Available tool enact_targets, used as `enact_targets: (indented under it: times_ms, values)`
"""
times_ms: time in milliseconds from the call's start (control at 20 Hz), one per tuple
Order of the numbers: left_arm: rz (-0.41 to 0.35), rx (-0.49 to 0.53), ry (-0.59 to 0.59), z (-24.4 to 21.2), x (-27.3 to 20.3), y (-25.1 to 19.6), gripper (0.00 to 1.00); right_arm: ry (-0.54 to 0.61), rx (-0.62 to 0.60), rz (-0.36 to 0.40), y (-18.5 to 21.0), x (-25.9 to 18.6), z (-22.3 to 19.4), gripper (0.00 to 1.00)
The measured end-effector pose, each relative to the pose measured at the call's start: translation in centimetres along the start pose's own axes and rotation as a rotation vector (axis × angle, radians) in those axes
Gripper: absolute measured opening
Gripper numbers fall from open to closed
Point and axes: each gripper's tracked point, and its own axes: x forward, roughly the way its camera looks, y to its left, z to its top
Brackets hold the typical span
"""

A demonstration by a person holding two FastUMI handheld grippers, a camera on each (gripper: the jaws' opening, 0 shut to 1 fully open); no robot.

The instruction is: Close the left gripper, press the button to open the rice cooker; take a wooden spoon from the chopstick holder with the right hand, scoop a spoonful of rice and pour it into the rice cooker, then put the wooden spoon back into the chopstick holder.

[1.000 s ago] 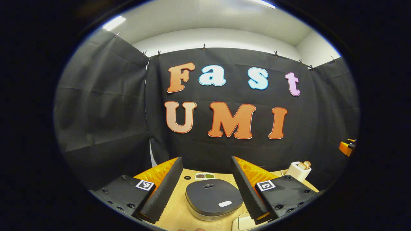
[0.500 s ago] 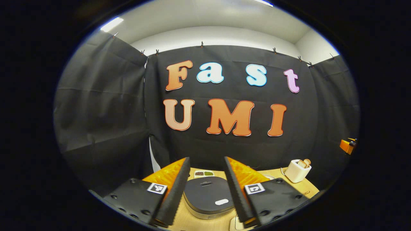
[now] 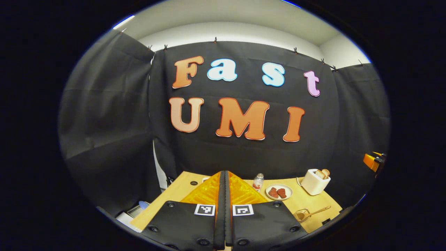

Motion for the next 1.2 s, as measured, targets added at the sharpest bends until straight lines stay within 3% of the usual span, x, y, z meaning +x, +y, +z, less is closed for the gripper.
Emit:
enact_targets:
  times_ms: [450,800,1200]
  values:
    - [-0.118,0.018,0.194,-8.0,5.6,-4.0,0.05,0.055,-0.009,-0.016,-0.4,0.2,-2.3,0.95]
    - [-0.123,0.036,0.356,-15.5,9.4,-4.0,0.05,0.12,-0.018,-0.028,-1.2,0.1,-4.6,0.95]
    - [-0.134,0.052,0.477,-21.0,10.0,-4.2,0.05,0.168,-0.036,-0.059,-2.3,-0.5,-6.6,0.95]
